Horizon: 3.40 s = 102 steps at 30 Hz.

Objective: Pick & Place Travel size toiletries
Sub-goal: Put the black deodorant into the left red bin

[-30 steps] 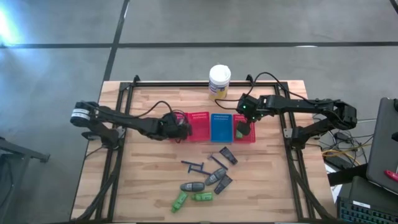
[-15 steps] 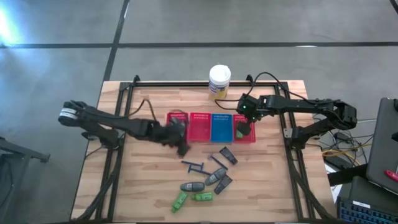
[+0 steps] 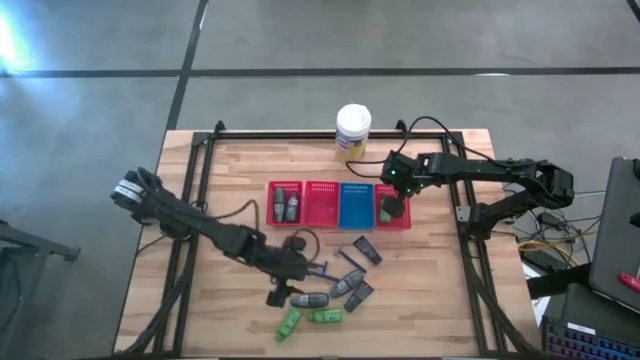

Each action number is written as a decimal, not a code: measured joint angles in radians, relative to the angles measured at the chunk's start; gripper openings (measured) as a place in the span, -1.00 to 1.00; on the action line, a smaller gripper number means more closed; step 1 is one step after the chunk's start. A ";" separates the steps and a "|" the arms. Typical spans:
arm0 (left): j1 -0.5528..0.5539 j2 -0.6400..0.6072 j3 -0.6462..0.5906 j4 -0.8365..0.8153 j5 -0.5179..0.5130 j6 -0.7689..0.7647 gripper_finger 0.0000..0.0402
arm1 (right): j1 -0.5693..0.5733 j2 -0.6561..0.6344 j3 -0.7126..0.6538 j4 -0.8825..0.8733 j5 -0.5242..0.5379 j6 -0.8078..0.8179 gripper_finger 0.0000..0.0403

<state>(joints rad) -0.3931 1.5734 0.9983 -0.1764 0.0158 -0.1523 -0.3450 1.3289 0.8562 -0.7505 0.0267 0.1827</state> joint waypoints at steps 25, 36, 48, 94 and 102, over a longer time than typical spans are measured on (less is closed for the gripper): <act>-0.027 0.247 0.275 -0.183 0.008 -0.027 0.23 | 0.014 -0.051 -0.002 -0.051 -0.003 -0.030 0.78; -0.027 0.279 0.273 -0.136 0.039 -0.063 0.23 | 0.014 -0.051 -0.038 -0.052 -0.001 -0.018 0.78; -0.029 0.291 0.262 -0.136 0.044 -0.041 0.23 | 0.013 -0.051 -0.056 -0.050 0.000 -0.020 0.78; -0.064 -0.170 -0.238 -0.139 -0.101 -0.557 0.03 | 0.681 0.321 0.336 0.049 -0.123 -0.231 0.78; -0.089 -0.172 -0.239 -0.119 -0.104 -0.630 0.03 | 0.721 0.509 0.446 0.052 -0.109 -0.284 0.78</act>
<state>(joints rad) -0.4824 1.4017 0.7592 -0.2958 -0.0878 -0.7826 0.3755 1.8380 1.3019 -0.6984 -0.0826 -0.1012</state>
